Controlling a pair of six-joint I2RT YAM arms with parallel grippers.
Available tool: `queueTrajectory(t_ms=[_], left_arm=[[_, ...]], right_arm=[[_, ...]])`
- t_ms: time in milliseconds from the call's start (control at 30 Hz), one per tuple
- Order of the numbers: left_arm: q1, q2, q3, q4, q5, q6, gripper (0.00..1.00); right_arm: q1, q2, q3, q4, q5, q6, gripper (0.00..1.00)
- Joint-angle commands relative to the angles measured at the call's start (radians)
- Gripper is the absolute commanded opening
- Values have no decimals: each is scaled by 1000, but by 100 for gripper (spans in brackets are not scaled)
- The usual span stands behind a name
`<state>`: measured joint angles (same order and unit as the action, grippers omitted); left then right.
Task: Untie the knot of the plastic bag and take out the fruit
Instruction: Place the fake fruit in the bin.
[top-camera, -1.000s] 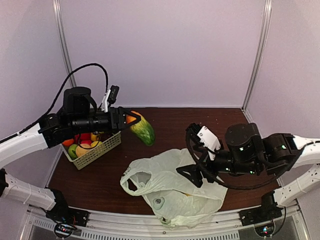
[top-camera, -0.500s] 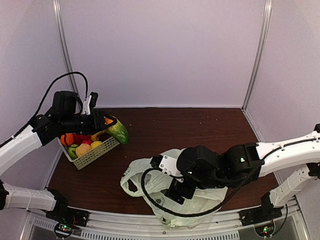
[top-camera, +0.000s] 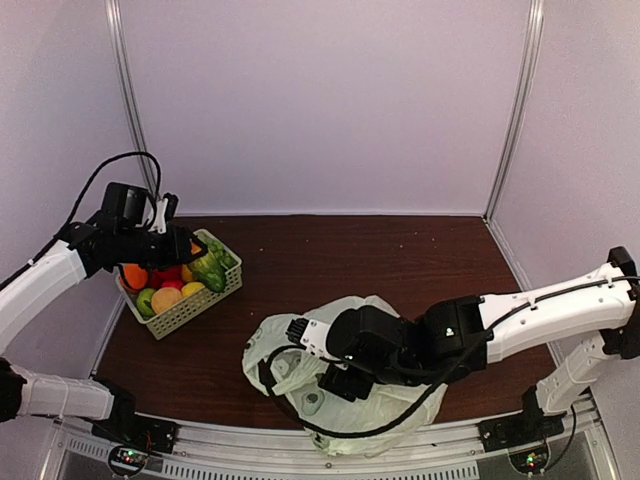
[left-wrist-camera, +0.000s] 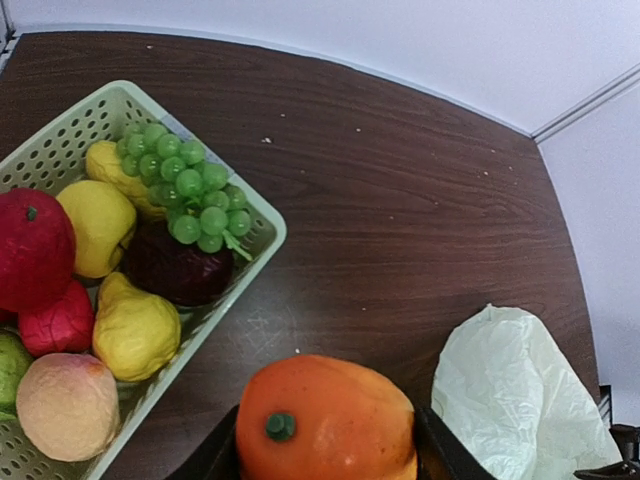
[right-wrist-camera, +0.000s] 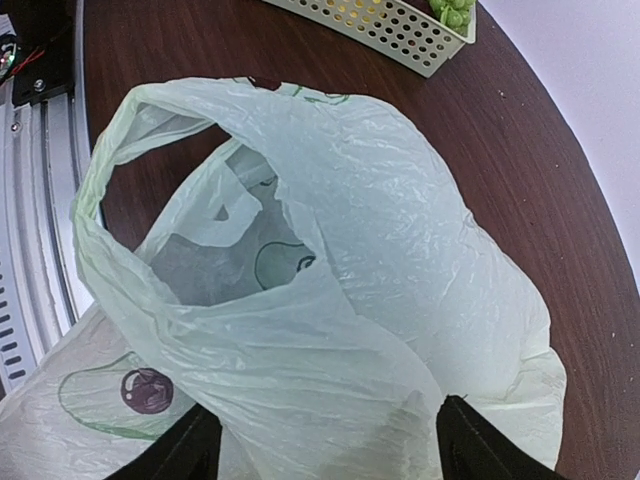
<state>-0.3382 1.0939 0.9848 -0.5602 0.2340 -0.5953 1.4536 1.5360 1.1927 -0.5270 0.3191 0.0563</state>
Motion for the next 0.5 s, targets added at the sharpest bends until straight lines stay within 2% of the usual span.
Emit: queueTrajectory(t_ms=[0,67,100,200,233,467], left_arm=[[55,43,59,-70,-106,104,43],[63,63,72,-90,-159,127,43],[64,75,78,-98,-187,137,43],[66,109,87,-117,-298,158,43],[68,120,84,-112,-327,165,43],[70,224,140,-66,-393,218,43]], right_arm=[[3,33,43,29,82,10,66],[0,40,53,40,104,23,46],[-3,41,56,47,114,29,31],[-10,35,59,66,147,51,4],[-14,32,60,71,153,58,0],[-34,-6,44,84,184,109,0]])
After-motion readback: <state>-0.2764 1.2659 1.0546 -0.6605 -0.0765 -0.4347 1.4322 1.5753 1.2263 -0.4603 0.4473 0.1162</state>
